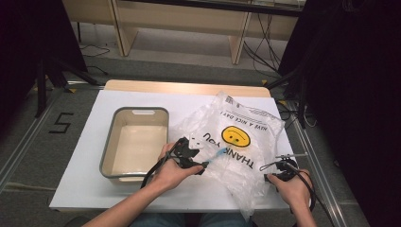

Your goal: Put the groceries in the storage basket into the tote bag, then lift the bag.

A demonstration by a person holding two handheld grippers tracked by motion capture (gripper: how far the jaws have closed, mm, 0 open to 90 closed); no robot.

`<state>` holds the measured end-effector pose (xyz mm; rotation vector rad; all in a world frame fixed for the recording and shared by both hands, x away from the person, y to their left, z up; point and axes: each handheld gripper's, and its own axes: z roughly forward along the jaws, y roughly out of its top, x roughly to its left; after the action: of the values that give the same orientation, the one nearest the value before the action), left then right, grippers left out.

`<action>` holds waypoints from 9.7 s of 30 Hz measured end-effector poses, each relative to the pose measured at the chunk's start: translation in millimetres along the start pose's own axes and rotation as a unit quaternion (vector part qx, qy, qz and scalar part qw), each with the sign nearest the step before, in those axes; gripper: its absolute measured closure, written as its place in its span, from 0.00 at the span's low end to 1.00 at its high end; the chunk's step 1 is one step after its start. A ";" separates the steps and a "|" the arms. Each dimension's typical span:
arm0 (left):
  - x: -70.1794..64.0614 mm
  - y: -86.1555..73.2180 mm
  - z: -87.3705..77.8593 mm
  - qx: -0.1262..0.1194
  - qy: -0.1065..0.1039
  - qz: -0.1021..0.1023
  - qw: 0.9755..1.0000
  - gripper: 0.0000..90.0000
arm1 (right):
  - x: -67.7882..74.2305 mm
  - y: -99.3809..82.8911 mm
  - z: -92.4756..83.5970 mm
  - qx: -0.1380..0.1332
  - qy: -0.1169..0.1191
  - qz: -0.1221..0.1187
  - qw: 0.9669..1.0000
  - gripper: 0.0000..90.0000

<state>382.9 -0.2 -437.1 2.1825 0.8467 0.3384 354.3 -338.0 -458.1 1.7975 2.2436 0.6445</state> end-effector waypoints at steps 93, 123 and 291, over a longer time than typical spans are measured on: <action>2.9 -1.4 13.4 0.025 0.072 -0.027 0.997 0.37 | 3.0 -8.4 -12.6 0.062 -0.047 -0.117 0.990 1.00; -13.4 -17.0 28.6 0.151 0.027 -0.014 0.988 0.89 | -16.0 -5.7 -15.1 0.023 -0.102 -0.121 0.987 1.00; -35.0 -36.1 4.7 0.159 -0.022 -0.005 0.987 0.99 | -24.1 -20.2 -19.1 0.060 0.002 -0.123 0.991 1.00</action>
<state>342.3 -8.3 -465.9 2.4675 0.9384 0.1567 334.6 -368.6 -453.0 1.5325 2.5009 0.4753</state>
